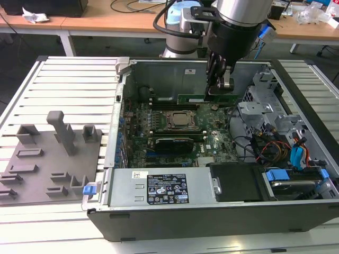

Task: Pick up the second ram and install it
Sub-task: 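Pick up the second ram and move it above second insertion slot, then insert the second ram into the second slot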

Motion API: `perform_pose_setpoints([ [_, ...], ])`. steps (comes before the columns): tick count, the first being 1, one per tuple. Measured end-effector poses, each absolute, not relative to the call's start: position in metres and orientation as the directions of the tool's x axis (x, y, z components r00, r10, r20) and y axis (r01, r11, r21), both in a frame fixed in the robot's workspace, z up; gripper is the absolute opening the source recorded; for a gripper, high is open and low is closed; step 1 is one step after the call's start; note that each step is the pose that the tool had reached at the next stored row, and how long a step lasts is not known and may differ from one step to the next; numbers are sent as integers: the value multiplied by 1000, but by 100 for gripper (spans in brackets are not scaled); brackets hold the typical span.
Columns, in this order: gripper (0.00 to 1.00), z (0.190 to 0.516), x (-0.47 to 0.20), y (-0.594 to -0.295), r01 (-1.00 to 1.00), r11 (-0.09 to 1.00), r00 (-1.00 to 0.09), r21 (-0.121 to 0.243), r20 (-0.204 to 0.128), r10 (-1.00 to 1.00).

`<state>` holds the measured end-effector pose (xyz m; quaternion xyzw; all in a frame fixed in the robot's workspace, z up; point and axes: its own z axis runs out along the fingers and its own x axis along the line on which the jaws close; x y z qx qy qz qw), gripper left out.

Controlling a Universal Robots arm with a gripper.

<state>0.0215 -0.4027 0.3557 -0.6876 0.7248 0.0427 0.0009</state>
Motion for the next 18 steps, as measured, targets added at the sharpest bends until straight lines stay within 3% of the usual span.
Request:
perform_pose_setpoints([
  [18, 13, 343, 21, -403, -997, 51, -54, 61, -60, -997],
])
